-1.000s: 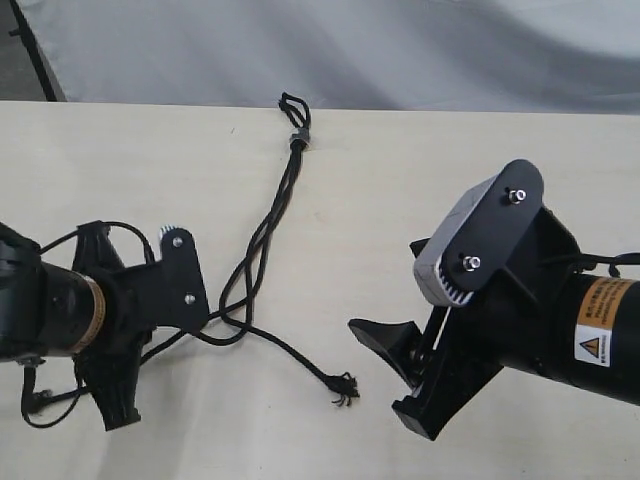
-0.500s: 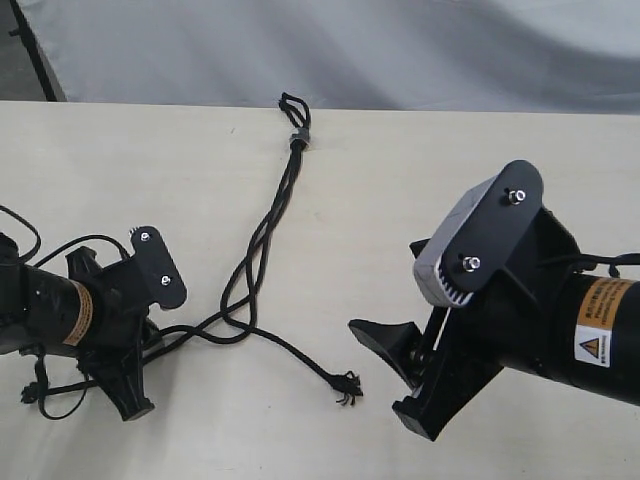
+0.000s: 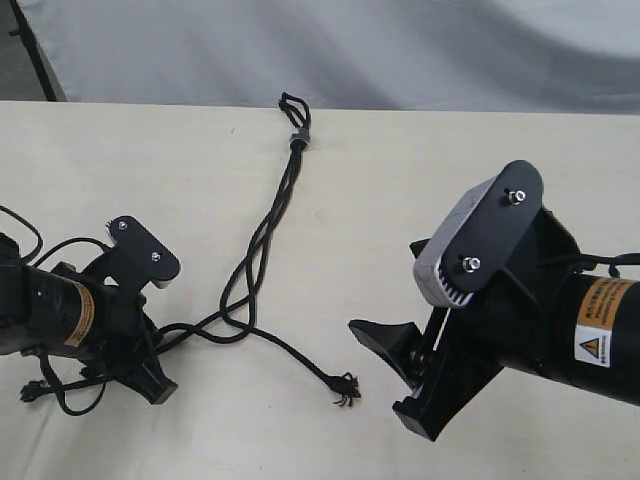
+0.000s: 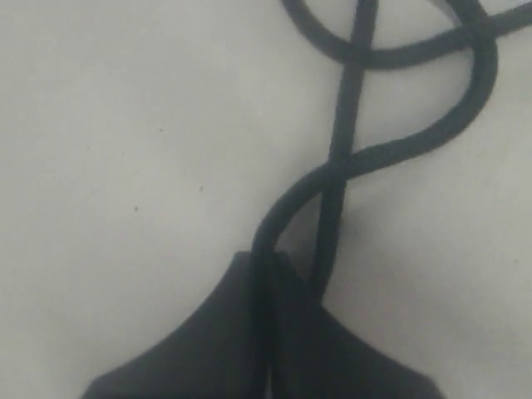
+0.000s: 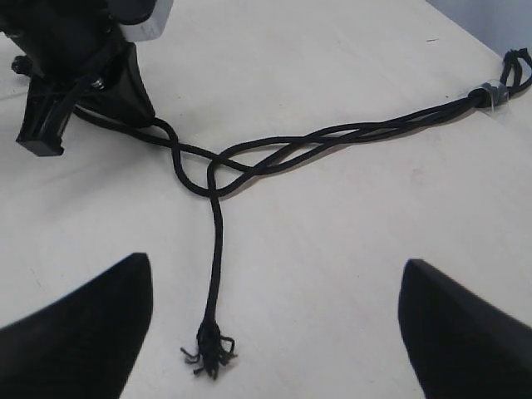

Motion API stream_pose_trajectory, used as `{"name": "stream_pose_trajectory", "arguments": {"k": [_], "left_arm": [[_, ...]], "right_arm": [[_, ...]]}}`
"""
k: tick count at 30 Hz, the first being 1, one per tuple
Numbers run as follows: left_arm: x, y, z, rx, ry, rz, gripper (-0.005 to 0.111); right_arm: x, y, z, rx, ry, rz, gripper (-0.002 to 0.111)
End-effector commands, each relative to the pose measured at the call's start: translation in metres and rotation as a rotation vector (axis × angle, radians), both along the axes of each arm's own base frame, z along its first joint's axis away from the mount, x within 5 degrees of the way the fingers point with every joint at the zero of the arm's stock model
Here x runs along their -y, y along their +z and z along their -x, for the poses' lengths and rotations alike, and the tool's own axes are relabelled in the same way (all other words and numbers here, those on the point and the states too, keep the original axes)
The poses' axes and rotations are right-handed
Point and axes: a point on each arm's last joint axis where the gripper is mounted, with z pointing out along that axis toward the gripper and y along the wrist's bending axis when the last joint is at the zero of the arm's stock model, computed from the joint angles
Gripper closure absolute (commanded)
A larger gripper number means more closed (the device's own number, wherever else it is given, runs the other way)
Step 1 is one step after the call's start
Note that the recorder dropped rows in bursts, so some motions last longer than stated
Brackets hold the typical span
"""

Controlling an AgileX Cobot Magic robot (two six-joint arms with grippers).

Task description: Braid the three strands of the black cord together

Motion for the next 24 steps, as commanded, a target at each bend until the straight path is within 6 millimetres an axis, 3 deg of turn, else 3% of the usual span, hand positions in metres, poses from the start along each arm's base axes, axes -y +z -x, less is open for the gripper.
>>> {"name": "stream_pose_trajectory", "arguments": {"k": [1, 8, 10, 24], "left_arm": [[0.008, -0.003, 0.008, -0.037, 0.028, -0.005, 0.093], [0.01, -0.004, 0.01, -0.082, 0.202, 0.075, 0.024], [0.01, -0.004, 0.01, -0.09, 0.237, 0.095, 0.013], [0.006, 0.019, 0.013, -0.044, 0.297, 0.125, 0.009]], "right_arm": [[0.001, 0.001, 0.0, 0.01, -0.002, -0.001, 0.032], [0.001, 0.001, 0.0, 0.01, -0.002, -0.001, 0.032], [0.001, 0.001, 0.0, 0.01, -0.002, -0.001, 0.032], [0.001, 0.001, 0.0, 0.01, -0.002, -0.001, 0.032]]}}
